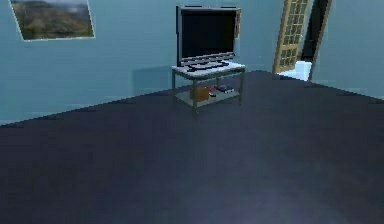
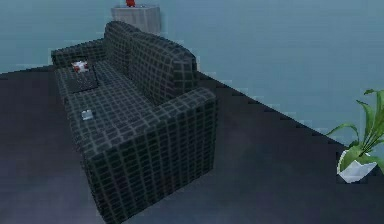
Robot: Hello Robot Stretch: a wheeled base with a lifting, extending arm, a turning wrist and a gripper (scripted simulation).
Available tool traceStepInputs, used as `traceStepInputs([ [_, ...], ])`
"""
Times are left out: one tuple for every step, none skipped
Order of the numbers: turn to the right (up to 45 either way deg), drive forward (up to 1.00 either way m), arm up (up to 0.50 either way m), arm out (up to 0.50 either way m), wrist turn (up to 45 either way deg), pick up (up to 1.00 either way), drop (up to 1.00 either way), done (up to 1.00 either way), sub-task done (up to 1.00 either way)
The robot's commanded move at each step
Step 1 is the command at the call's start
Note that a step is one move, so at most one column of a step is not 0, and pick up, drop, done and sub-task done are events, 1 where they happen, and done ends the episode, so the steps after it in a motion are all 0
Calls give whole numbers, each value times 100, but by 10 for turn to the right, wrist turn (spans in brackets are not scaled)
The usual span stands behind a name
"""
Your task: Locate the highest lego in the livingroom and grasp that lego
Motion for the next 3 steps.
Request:
traceStepInputs([
  [0,100,0,0,0,0,0,0,0],
  [30,0,0,0,0,0,0,0,0],
  [0,95,0,0,0,0,0,0,0],
])
